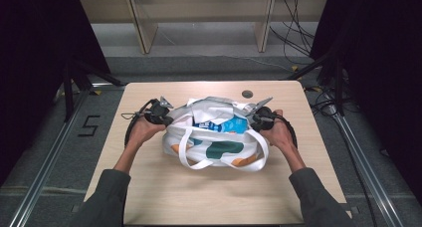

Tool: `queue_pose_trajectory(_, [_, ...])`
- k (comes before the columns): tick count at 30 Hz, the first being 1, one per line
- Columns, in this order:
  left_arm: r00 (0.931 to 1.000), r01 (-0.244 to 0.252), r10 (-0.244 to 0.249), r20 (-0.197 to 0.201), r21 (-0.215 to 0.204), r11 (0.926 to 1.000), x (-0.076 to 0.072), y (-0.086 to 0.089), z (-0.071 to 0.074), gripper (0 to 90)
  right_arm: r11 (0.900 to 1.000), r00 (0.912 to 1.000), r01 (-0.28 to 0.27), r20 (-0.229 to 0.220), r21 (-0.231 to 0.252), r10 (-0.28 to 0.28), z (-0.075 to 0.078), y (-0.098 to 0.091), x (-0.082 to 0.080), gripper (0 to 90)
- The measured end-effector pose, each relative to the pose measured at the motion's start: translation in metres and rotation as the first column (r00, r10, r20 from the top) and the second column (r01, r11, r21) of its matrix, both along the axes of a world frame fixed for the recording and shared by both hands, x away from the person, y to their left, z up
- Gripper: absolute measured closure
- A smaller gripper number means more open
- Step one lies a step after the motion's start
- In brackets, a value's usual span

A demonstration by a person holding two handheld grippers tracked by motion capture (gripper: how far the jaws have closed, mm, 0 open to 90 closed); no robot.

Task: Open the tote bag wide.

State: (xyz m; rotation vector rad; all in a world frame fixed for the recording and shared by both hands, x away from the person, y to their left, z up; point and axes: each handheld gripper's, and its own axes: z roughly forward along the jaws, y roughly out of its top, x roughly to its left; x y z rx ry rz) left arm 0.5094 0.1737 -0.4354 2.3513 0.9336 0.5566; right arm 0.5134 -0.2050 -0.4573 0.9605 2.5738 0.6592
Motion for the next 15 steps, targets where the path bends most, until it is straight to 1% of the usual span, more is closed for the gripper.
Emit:
queue_pose_trajectory(1, [0.9999, 0.001, 0.000, 0.011, -0.041, 0.9992, -0.001, -0.001, 0.005, 86.3, 0.9998, 0.9999, -0.001, 0.016, 0.019, 0.000, 0.011, 0.000, -0.003, 90.0])
queue_pose_trajectory(2, [0.9999, -0.002, 0.003, 0.015, -0.091, 0.9959, -0.003, -0.002, 0.008, 85.9, 0.9990, 0.9990, -0.007, 0.044, 0.045, 0.005, 0.021, -0.001, -0.006, 90.0])
queue_pose_trajectory(3, [0.9994, 0.016, -0.013, 0.031, -0.117, 0.9930, -0.005, -0.004, 0.013, 85.9, 0.9983, 0.9984, -0.013, 0.056, 0.057, 0.010, 0.029, -0.001, -0.009, 90.0])
queue_pose_trajectory(4, [0.9992, 0.021, -0.017, 0.036, -0.127, 0.9916, -0.006, -0.007, 0.017, 85.9, 0.9950, 0.9962, -0.048, 0.077, 0.087, 0.041, 0.040, 0.000, -0.012, 90.0])
queue_pose_trajectory(5, [0.9974, 0.055, -0.048, 0.053, -0.128, 0.9903, -0.007, -0.012, 0.023, 85.9, 0.9925, 0.9928, -0.044, 0.116, 0.114, 0.031, 0.046, 0.002, -0.017, 90.0])
queue_pose_trajectory(6, [0.9973, 0.064, -0.058, 0.045, -0.144, 0.9876, -0.007, -0.017, 0.024, 85.9, 0.9835, 0.9876, -0.073, 0.150, 0.166, 0.048, 0.055, 0.006, -0.023, 90.0])
queue_pose_trajectory(7, [0.9966, 0.079, -0.075, 0.034, -0.158, 0.9843, -0.005, -0.023, 0.025, 85.9, 0.9780, 0.9869, -0.083, 0.152, 0.191, 0.054, 0.059, 0.010, -0.027, 90.0])
queue_pose_trajectory(8, [0.9970, 0.078, -0.076, 0.016, -0.170, 0.9824, -0.004, -0.031, 0.023, 85.8, 0.9676, 0.9852, -0.117, 0.149, 0.224, 0.085, 0.062, 0.017, -0.032, 90.0])
queue_pose_trajectory(9, [0.9966, 0.081, -0.082, 0.001, -0.165, 0.9829, -0.002, -0.038, 0.020, 85.8, 0.9612, 0.9807, -0.157, 0.150, 0.227, 0.125, 0.063, 0.025, -0.036, 90.0])
queue_pose_trajectory(10, [0.9955, 0.090, -0.093, -0.016, -0.153, 0.9842, 0.000, -0.044, 0.018, 85.5, 0.9621, 0.9777, -0.188, 0.132, 0.198, 0.164, 0.060, 0.044, -0.045, 90.0])
queue_pose_trajectory(11, [0.9945, 0.094, -0.100, -0.031, -0.143, 0.9853, 0.003, -0.049, 0.015, 85.5, 0.9621, 0.9777, -0.188, 0.132, 0.198, 0.164, 0.060, 0.044, -0.045, 90.0])
queue_pose_trajectory(12, [0.9946, 0.090, -0.096, -0.038, -0.131, 0.9872, 0.005, -0.054, 0.013, 85.5, 0.9574, 0.9715, -0.219, 0.134, 0.189, 0.196, 0.056, 0.052, -0.047, 90.0])
queue_pose_trajectory(13, [0.9953, 0.083, -0.088, -0.040, -0.115, 0.9899, 0.007, -0.057, 0.011, 85.2, 0.9582, 0.9718, -0.224, 0.116, 0.178, 0.205, 0.053, 0.059, -0.049, 90.0])
queue_pose_trajectory(14, [0.9956, 0.079, -0.084, -0.043, -0.112, 0.9906, 0.010, -0.059, 0.012, 85.4, 0.9495, 0.9623, -0.264, 0.114, 0.170, 0.247, 0.048, 0.066, -0.049, 90.0])
queue_pose_trajectory(15, [0.9952, 0.075, -0.081, -0.055, -0.111, 0.9910, 0.012, -0.060, 0.013, 85.5, 0.9502, 0.9645, -0.261, 0.089, 0.171, 0.249, 0.045, 0.072, -0.052, 90.0])
